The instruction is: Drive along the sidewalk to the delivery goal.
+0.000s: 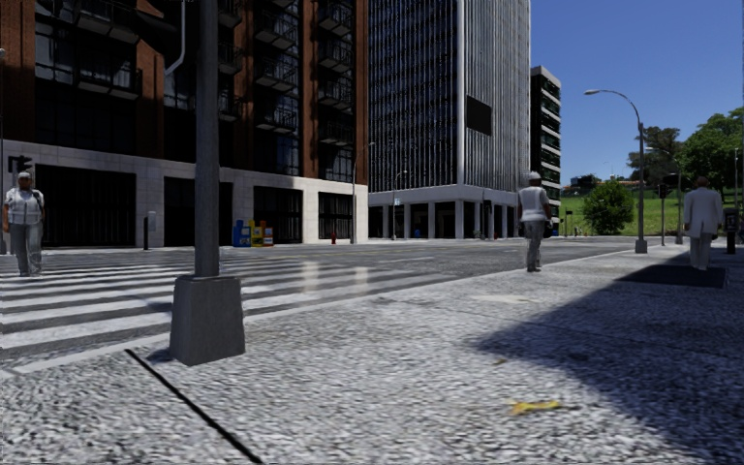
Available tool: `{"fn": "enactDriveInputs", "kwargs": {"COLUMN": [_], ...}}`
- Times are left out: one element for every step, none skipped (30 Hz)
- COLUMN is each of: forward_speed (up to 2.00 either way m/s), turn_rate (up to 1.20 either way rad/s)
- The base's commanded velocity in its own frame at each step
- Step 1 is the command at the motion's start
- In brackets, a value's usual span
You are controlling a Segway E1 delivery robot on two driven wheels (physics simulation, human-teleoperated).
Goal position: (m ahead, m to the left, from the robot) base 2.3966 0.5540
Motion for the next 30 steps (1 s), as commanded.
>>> {"fn": "enactDriveInputs", "kwargs": {"forward_speed": [1.52,1.52,1.52,1.52,1.52,1.52,1.52,1.52,1.52,1.51,1.51,1.51,1.51,1.51,1.5,1.48,1.48,1.42,1.4,1.38,1.38,1.38,1.38,1.38,1.38,1.38,1.38,1.38,1.38,1.38], "turn_rate": [0.0,0.0,0.0,0.0,0.0,0.0,0.0,0.0,0.0,0.0,0.0,0.0,0.0,0.0,0.0,0.0,0.0,0.0,0.0,0.0,0.0,0.0,0.0,0.0,0.0,0.0,0.02,0.06,0.07,0.07]}}
